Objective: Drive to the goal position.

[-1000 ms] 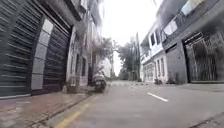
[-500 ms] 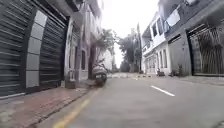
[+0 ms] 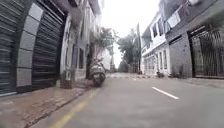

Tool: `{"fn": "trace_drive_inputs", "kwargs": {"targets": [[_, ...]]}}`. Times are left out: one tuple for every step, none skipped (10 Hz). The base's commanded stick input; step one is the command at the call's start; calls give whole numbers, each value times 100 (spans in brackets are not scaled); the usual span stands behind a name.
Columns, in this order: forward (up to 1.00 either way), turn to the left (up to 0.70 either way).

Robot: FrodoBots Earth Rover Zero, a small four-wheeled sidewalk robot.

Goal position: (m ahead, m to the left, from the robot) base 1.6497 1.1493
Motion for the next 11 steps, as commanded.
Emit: {"fn": "trace_drive_inputs", "kwargs": {"targets": [[50,0],[50,0],[50,0],[50,0],[50,0],[50,0],[50,0],[50,0],[50,0],[50,-50],[50,-50]]}}
